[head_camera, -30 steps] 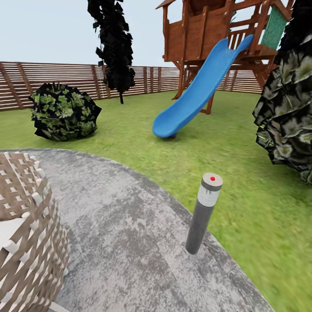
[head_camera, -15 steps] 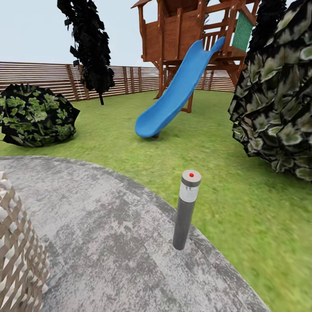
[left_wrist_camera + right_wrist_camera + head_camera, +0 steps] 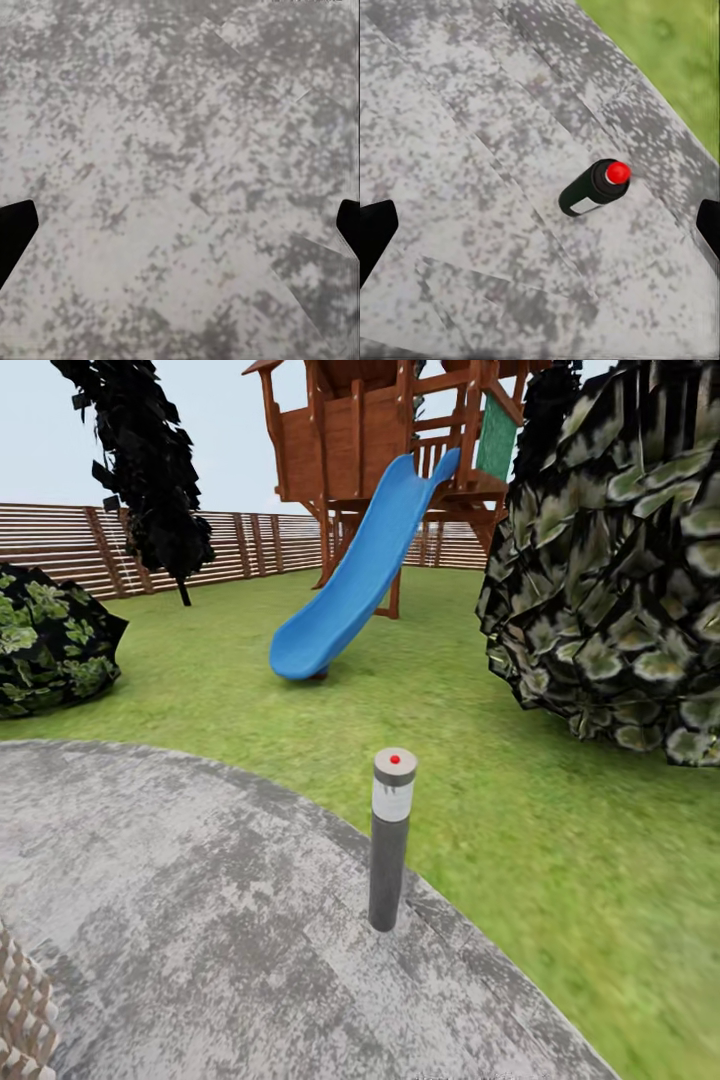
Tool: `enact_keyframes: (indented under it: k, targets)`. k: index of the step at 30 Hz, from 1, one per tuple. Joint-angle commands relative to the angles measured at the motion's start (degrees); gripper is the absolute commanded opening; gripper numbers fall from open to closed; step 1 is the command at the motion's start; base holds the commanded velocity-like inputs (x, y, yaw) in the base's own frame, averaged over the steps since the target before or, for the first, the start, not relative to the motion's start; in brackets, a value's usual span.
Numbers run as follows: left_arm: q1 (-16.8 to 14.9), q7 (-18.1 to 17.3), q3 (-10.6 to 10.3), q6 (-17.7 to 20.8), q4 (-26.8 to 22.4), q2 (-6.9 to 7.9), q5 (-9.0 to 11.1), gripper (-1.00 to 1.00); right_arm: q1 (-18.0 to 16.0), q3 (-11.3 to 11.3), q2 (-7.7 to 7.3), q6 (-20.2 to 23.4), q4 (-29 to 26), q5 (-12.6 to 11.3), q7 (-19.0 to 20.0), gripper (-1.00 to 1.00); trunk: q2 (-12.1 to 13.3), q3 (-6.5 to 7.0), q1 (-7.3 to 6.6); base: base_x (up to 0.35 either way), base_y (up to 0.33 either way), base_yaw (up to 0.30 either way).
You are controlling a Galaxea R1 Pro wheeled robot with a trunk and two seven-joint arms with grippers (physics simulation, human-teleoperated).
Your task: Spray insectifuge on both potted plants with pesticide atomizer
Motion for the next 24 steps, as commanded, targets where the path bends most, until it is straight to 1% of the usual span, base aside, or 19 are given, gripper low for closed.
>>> enact_keyframes:
  k: [1,10,14,24]
  targets:
    - [0.0,0.0,0.2,-0.2,0.0,-0.01,-0.1,1.00,0.0,0.3,-0.03,-0.2,0.1,-0.2,-0.3,1.00,0.0,-0.04,-0.01,0.000,0.000,-0.273]
    - [0.0,0.0,0.3,-0.2,0.0,0.00,0.0,1.00,0.0,0.3,-0.03,-0.2,0.1,-0.2,-0.3,1.00,0.0,-0.04,-0.01,0.002,0.016,-0.273]
    - [0.0,0.0,0.3,-0.2,0.0,0.04,0.0,1.00,0.0,0.3,-0.03,-0.2,0.1,-0.2,-0.3,1.00,0.0,-0.04,-0.01,0.059,0.223,-0.273]
    - [0.0,0.0,0.3,-0.1,0.0,0.00,0.0,1.00,0.0,0.3,-0.03,-0.2,0.1,-0.2,-0.3,1.00,0.0,-0.04,-0.01,0.106,0.289,-0.273]
